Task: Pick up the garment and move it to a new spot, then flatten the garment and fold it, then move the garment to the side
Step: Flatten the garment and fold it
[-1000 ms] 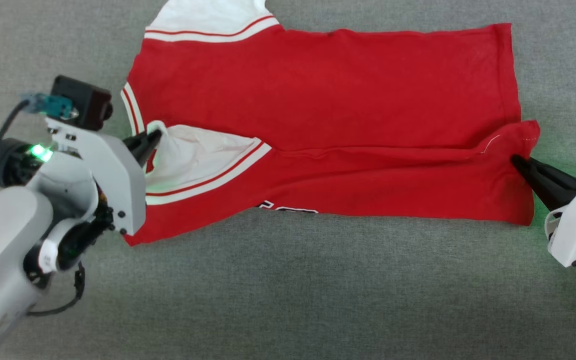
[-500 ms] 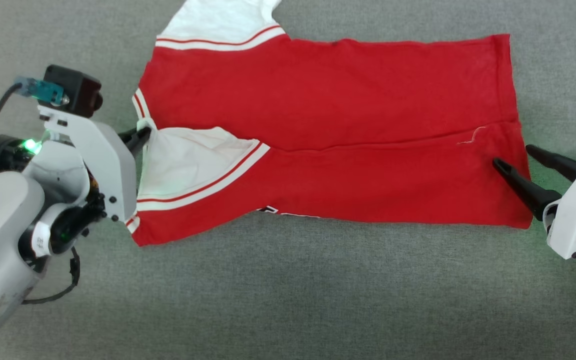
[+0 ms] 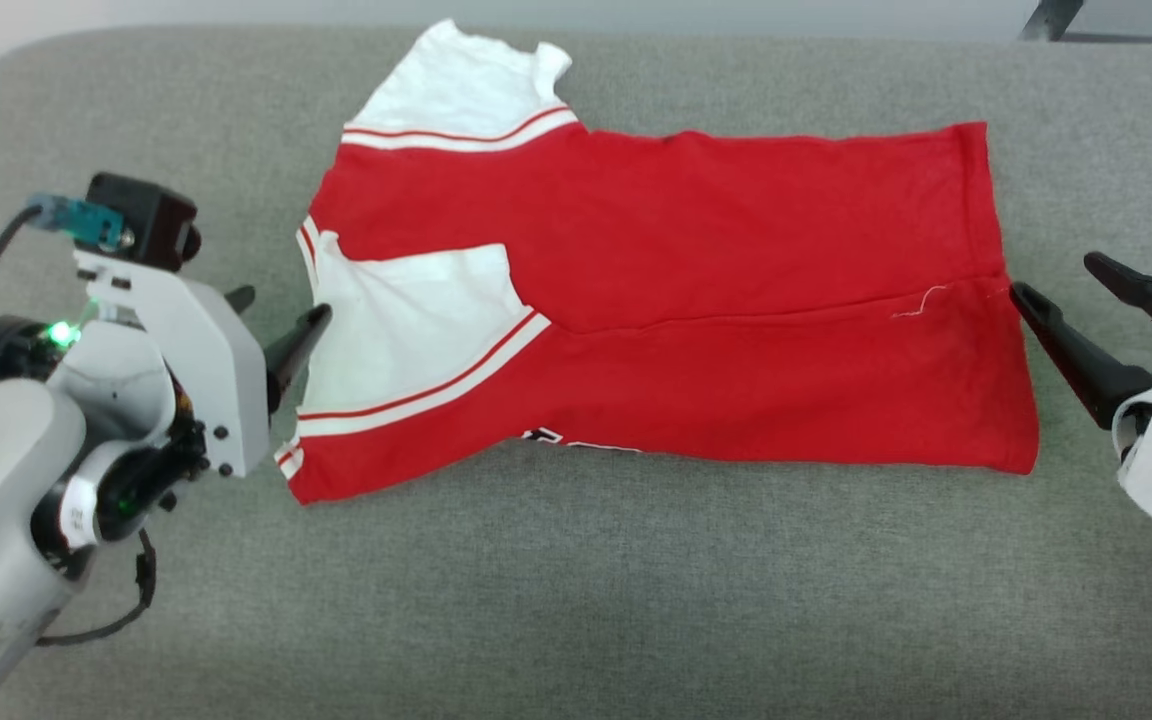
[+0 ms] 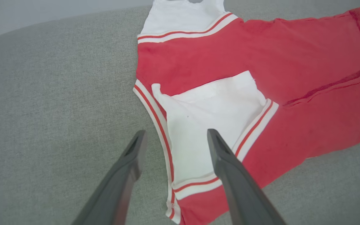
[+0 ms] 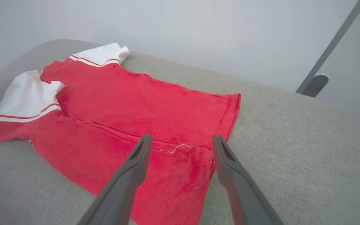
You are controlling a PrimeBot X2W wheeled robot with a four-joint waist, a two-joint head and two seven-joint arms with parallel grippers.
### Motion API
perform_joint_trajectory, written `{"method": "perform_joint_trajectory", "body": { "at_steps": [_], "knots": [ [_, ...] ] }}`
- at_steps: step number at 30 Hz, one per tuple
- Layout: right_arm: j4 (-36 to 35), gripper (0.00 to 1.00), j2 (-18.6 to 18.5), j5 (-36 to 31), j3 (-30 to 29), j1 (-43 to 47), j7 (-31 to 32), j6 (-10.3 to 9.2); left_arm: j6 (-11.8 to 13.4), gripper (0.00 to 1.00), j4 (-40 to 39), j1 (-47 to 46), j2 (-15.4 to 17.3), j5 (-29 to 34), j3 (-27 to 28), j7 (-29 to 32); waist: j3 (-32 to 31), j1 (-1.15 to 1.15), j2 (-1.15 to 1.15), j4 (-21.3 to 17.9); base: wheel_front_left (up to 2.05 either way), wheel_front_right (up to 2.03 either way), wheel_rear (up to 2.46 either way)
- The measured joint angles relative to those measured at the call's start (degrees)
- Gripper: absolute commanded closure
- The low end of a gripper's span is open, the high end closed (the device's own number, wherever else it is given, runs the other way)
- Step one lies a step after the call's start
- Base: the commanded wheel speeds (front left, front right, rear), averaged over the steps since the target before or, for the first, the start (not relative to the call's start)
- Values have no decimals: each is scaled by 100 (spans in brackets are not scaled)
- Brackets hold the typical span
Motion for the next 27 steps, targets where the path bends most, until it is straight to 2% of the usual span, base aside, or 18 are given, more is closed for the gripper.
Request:
{"method": "perform_joint_trajectory", "body": {
  "at_steps": [6, 12, 15, 20, 27],
  "knots": [
    [-558, 0, 64, -428, -257, 349, -750, 0, 145, 0, -311, 260, 119, -13, 103, -318, -191, 0, 0, -35, 0, 0, 0],
    [-891, 0, 244, -909, -481, 841, -1458, 0, 470, 0, -638, 701, 226, -131, 233, -635, -372, 0, 0, -96, 0, 0, 0],
    [-1032, 0, 372, -1148, -664, 1093, -1715, 0, 601, 0, -766, 899, 293, -291, 266, -602, -455, 0, 0, -130, 0, 0, 0],
    [-1270, 0, 709, -1283, -858, 1503, -1823, 0, 716, 0, -844, 983, 447, -594, 277, -164, -555, 0, 0, -239, 0, 0, 0],
    [-1497, 0, 989, -1335, -901, 1744, -1726, 0, 790, 0, -604, 706, 590, -959, 85, 1062, -556, 0, 0, -515, 0, 0, 0]
  ]
}}
